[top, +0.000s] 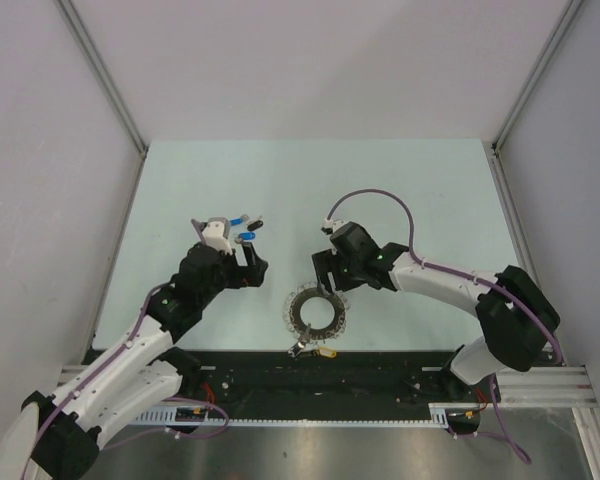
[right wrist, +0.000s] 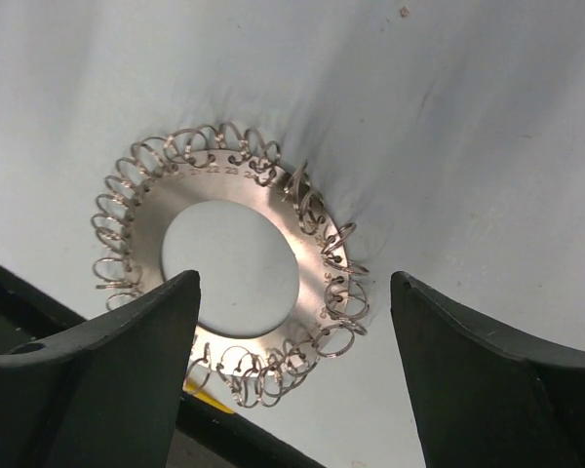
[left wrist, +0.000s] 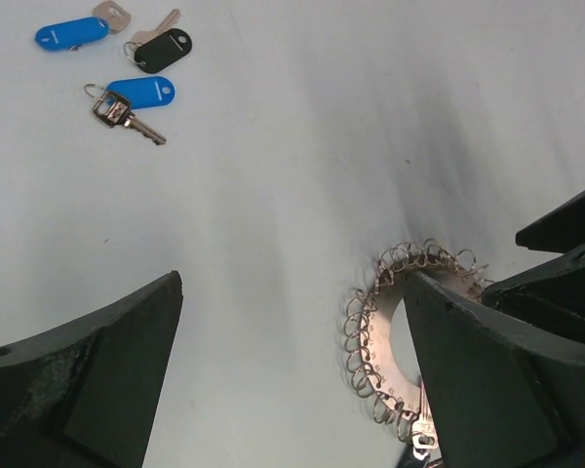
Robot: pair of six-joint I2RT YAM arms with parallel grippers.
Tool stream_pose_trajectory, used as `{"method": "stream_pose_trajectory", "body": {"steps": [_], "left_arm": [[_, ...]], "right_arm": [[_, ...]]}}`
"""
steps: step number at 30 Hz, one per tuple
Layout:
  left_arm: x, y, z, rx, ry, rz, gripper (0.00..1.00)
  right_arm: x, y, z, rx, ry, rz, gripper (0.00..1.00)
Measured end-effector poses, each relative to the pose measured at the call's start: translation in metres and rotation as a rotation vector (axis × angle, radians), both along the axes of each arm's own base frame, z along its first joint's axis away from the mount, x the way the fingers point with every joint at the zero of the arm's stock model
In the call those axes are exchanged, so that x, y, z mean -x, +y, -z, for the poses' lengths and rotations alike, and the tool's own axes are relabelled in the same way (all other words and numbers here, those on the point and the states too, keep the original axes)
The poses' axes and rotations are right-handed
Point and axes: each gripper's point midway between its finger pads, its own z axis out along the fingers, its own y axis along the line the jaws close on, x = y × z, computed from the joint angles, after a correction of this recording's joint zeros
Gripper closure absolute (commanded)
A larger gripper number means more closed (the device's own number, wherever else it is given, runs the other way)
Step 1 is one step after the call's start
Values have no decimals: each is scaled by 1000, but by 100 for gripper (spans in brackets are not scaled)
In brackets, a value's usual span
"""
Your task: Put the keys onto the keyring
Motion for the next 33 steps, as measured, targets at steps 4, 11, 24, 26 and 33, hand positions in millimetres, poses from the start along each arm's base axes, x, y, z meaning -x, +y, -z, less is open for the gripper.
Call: {"method": "stream_pose_trajectory", "body": {"steps": [4, 11, 24, 26, 33], "left_arm": [[-2, 6, -2, -16, -4, -26, 0], [-6, 17, -14, -51, -48, -59, 0], [-13, 32, -20, -96, -81, -100, 0], [-15, 35, -19, -97, -79, -110, 0], [-20, 45, -17, -94, -67, -143, 0]], "right_arm": [[-1, -3, 19, 75, -6, 13, 18], [-3, -11, 58, 243, -14, 7, 28], [-63, -36, 60, 225, -18, 150, 80], [-78, -50, 60, 213, -12, 203, 80], [-120, -102, 58, 156, 13, 398, 44]]}}
